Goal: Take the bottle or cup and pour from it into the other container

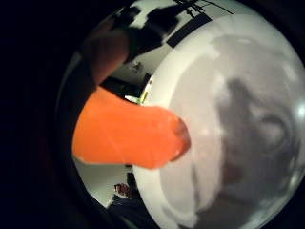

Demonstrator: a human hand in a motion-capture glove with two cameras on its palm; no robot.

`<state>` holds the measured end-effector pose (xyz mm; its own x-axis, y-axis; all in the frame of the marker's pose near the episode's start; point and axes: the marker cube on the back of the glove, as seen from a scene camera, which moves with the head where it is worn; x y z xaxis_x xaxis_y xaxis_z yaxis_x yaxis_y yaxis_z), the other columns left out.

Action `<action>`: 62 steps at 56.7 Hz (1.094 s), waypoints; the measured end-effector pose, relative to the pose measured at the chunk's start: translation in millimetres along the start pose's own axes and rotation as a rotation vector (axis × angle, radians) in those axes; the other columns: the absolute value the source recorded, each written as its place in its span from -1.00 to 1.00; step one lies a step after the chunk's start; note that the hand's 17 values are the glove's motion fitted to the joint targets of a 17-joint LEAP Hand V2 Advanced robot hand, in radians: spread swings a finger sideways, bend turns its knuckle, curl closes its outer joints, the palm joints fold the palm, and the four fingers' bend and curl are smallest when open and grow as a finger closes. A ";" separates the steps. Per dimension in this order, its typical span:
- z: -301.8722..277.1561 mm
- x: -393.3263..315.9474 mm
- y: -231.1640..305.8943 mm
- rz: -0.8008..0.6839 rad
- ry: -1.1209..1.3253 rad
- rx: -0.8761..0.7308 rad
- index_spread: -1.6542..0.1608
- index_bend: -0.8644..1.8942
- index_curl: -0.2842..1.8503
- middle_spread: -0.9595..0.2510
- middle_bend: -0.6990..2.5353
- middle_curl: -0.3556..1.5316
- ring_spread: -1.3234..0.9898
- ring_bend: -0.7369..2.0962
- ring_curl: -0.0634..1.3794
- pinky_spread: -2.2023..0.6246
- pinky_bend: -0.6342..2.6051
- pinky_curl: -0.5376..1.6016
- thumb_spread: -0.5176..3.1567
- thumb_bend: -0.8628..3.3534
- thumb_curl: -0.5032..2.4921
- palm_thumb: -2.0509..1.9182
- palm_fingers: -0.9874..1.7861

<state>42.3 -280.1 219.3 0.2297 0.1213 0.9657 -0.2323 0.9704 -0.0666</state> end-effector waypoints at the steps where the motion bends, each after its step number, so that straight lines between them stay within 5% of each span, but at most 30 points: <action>1: 1.7 2.1 0.5 -0.010 -0.016 0.002 0.55 -0.26 -0.53 0.63 -0.36 -0.26 0.27 -0.27 -0.57 0.81 -0.28 -0.19 -0.28 -0.60 -0.42 0.26 -0.03; 6: 8.6 7.3 -6.6 -0.054 -0.045 0.003 0.54 -0.27 -0.52 0.54 -0.33 -0.25 0.21 -0.21 -0.53 0.78 -0.31 -0.20 -0.29 -0.60 -0.41 0.28 0.13; 14: 16.8 16.3 -21.8 -0.359 -0.051 0.037 0.51 -0.27 -0.50 0.42 -0.32 -0.24 0.11 -0.18 -0.49 0.75 -0.37 -0.21 -0.30 -0.60 -0.41 0.30 0.27; 20: 15.4 12.8 -7.0 -0.098 -0.013 -0.040 0.49 -0.28 -0.49 0.31 -0.30 -0.23 0.04 -0.14 -0.45 0.72 -0.41 -0.22 -0.30 -0.60 -0.41 0.33 0.42; 24: 18.5 14.1 -14.8 -0.217 -0.013 -0.004 0.49 -0.29 -0.49 0.24 -0.30 -0.22 0.00 -0.12 -0.44 0.69 -0.42 -0.21 -0.31 -0.59 -0.39 0.37 0.51; 28: 18.7 9.8 -11.9 -0.098 -0.010 -0.039 0.49 -0.30 -0.49 0.21 -0.29 -0.21 -0.01 -0.10 -0.41 0.66 -0.42 -0.20 -0.31 -0.60 -0.39 0.40 0.54; 33: 20.6 12.2 -15.5 -0.204 -0.022 0.014 0.49 -0.30 -0.49 0.20 -0.29 -0.20 -0.02 -0.09 -0.39 0.62 -0.40 -0.18 -0.33 -0.60 -0.37 0.44 0.56; 44: 17.3 6.6 -7.9 -0.043 -0.048 -0.028 0.49 -0.29 -0.48 0.21 -0.29 -0.19 -0.01 -0.08 -0.38 0.58 -0.39 -0.17 -0.34 -0.60 -0.35 0.47 0.56; 62: 38.7 -64.0 14.8 -0.163 0.068 -0.105 0.50 -0.28 -0.47 0.23 -0.29 -0.17 0.00 -0.09 -0.37 0.56 -0.39 -0.16 -0.35 -0.61 -0.34 0.48 0.55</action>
<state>-12.4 -281.7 166.2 0.3202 -0.0290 0.9469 -0.0880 0.9943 0.0603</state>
